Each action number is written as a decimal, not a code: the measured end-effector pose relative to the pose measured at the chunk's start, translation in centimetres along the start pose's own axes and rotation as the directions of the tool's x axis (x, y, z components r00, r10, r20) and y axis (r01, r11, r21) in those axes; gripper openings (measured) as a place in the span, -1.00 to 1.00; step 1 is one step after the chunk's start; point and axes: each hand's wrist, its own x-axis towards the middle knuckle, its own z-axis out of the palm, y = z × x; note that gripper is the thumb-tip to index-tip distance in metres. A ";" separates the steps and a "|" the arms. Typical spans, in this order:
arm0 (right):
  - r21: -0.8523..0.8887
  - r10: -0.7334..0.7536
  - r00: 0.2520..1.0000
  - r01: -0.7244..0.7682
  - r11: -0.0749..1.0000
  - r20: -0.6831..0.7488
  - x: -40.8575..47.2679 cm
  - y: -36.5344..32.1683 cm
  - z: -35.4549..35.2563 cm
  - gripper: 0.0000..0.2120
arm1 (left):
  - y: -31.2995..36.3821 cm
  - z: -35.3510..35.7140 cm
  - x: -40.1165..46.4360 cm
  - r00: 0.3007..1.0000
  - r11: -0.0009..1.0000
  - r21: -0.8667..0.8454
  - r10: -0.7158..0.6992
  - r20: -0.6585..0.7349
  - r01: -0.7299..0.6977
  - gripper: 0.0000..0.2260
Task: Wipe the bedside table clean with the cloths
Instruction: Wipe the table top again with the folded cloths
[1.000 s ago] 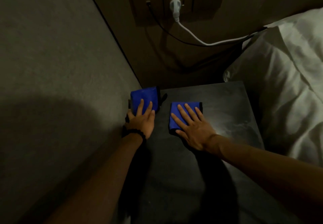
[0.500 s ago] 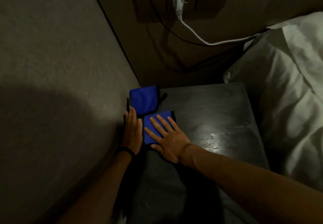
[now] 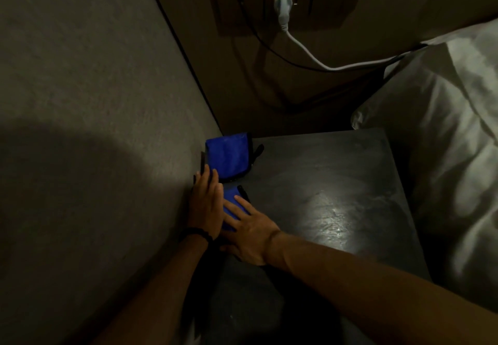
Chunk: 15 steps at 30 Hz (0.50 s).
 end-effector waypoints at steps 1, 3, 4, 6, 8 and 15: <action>-0.009 -0.024 1.000 0.024 1.000 0.001 -0.3 0.3 0.1 -0.48 | 0.0 0.1 0.0 1.000 0.999 0.034 -0.001 0.005 0.001 -0.57; -0.044 -0.060 0.998 0.060 0.997 -0.003 -0.9 0.7 0.3 -0.48 | -0.1 0.4 0.1 1.000 0.993 0.119 -0.013 0.022 0.010 -0.56; -0.058 -0.070 0.997 0.070 0.996 -0.010 -1.1 0.9 0.5 -0.48 | -0.1 0.5 0.1 0.999 0.988 0.151 -0.025 0.030 0.020 -0.54; -0.076 -0.088 0.996 0.086 0.993 -0.020 -1.6 1.4 0.8 -0.47 | -0.1 0.8 0.1 0.998 0.982 0.183 -0.046 0.035 0.039 -0.50; -0.096 -0.100 0.995 0.097 0.991 -0.023 -2.1 2.0 0.9 -0.46 | 0.0 1.0 0.1 0.998 0.983 0.172 -0.062 0.030 0.056 -0.45; -0.124 -0.071 0.997 0.066 0.990 -0.039 -3.9 3.8 1.0 -0.41 | 0.1 1.7 0.0 0.996 0.978 0.190 -0.091 0.021 0.085 -0.43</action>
